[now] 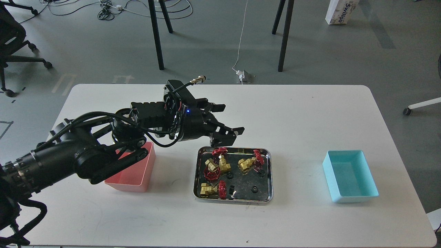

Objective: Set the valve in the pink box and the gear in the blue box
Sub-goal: 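Reach the left gripper over the tray toward a brass valve, then close the left gripper on the brass valve with red handle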

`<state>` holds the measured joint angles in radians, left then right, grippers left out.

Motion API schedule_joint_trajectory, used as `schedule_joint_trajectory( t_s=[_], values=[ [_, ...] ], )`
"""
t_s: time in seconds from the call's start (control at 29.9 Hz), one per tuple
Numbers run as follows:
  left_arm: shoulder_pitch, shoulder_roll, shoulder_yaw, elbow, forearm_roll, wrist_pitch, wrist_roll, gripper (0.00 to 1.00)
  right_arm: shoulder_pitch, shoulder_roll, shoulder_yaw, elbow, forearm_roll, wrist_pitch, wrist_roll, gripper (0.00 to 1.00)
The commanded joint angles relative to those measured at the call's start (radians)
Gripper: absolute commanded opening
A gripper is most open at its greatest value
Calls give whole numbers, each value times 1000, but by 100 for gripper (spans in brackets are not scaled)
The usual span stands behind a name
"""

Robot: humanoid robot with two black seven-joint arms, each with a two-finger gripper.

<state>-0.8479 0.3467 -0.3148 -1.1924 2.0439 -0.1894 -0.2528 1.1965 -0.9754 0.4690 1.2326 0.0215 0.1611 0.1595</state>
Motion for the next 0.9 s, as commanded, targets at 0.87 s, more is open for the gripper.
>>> schedule_joint_trajectory(
  t_s=[0.87],
  values=[
    [179, 28, 10, 14, 36, -145, 58, 99, -5, 27, -6, -25, -55, -5, 0, 99]
  ],
)
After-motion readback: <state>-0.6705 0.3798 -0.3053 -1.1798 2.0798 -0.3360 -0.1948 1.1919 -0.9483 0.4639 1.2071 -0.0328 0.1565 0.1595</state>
